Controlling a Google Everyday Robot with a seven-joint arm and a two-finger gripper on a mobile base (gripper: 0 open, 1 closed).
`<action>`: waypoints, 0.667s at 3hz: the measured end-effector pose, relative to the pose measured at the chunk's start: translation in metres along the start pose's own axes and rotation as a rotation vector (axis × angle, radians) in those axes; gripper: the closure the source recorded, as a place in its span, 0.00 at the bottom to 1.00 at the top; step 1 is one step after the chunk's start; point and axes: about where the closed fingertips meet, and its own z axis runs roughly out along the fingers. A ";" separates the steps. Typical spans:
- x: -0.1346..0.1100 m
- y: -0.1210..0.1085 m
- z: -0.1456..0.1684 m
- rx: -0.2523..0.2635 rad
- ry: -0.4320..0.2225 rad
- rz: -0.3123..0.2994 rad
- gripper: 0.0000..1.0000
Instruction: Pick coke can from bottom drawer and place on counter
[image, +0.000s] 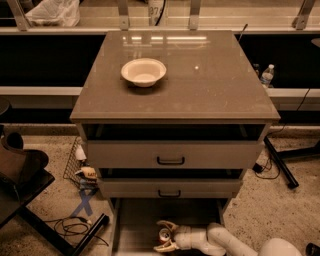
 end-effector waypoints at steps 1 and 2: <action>-0.001 0.001 0.002 -0.003 -0.003 0.001 0.69; -0.004 0.004 0.003 -0.007 -0.009 0.002 0.99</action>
Offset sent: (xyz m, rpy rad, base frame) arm -0.0009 0.0019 0.0004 0.0030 0.0010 0.0026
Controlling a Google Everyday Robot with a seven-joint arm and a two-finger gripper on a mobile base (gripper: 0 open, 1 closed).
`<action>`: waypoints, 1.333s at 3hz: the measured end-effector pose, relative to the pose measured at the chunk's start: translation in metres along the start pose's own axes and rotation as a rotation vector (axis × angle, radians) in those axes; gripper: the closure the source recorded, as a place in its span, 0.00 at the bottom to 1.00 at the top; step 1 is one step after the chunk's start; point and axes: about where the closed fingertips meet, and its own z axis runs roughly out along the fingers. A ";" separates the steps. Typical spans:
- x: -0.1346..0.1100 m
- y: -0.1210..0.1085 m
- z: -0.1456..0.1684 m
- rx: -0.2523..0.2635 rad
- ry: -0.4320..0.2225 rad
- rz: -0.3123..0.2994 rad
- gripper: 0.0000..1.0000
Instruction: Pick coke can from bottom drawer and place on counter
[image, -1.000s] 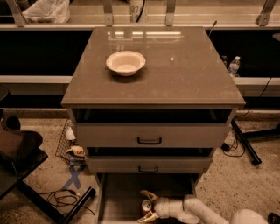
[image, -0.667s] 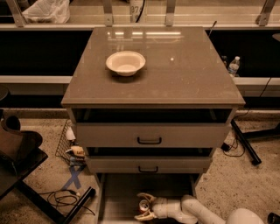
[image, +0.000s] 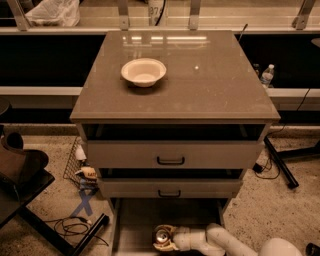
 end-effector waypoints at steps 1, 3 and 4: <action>-0.023 0.012 -0.004 -0.006 -0.027 -0.002 1.00; -0.177 0.027 -0.097 0.058 -0.134 0.057 1.00; -0.247 0.024 -0.140 0.103 -0.166 0.062 1.00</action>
Offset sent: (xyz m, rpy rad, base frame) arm -0.0530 -0.0599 0.1989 0.1715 0.0463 -0.0134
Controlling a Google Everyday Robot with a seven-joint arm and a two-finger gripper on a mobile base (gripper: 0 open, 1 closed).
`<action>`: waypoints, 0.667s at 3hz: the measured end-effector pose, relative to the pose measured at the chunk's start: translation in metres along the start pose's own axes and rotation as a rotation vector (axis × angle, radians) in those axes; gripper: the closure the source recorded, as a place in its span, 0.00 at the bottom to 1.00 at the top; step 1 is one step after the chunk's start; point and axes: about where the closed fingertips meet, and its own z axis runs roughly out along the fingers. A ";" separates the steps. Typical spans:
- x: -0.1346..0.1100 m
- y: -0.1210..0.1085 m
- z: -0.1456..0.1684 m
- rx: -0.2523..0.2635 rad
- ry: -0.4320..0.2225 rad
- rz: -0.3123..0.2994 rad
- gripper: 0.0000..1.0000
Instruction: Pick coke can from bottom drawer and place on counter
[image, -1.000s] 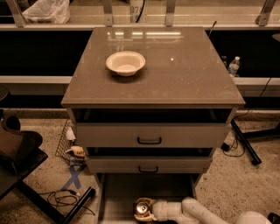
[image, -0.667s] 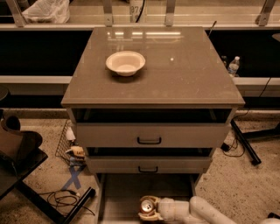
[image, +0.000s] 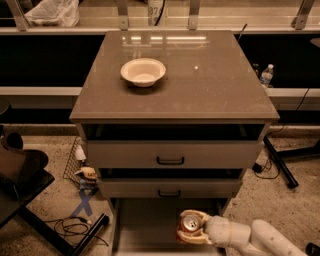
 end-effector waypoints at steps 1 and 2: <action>-0.092 -0.020 -0.027 0.075 -0.046 0.004 1.00; -0.194 -0.038 -0.041 0.169 -0.012 -0.048 1.00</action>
Offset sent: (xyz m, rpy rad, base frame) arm 0.0441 -0.0591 0.2304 0.0211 -0.0485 -0.2181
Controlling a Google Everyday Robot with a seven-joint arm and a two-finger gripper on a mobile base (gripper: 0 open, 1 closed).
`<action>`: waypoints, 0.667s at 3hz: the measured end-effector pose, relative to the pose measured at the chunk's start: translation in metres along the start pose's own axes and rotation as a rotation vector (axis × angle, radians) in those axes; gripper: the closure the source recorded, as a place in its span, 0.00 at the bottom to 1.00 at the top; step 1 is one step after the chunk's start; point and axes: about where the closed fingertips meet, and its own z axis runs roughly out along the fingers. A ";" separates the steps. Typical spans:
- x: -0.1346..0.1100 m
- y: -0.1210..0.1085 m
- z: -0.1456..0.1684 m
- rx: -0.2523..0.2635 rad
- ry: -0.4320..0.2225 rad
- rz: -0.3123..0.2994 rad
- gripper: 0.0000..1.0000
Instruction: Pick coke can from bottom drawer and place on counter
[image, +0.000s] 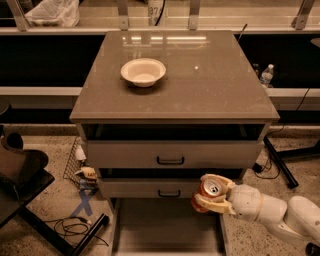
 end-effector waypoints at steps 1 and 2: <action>-0.003 -0.002 0.009 -0.010 0.007 -0.006 1.00; -0.054 -0.027 0.015 0.056 0.054 -0.015 1.00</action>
Offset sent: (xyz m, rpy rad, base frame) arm 0.0493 0.0008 0.0956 -0.1149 0.0035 -0.1053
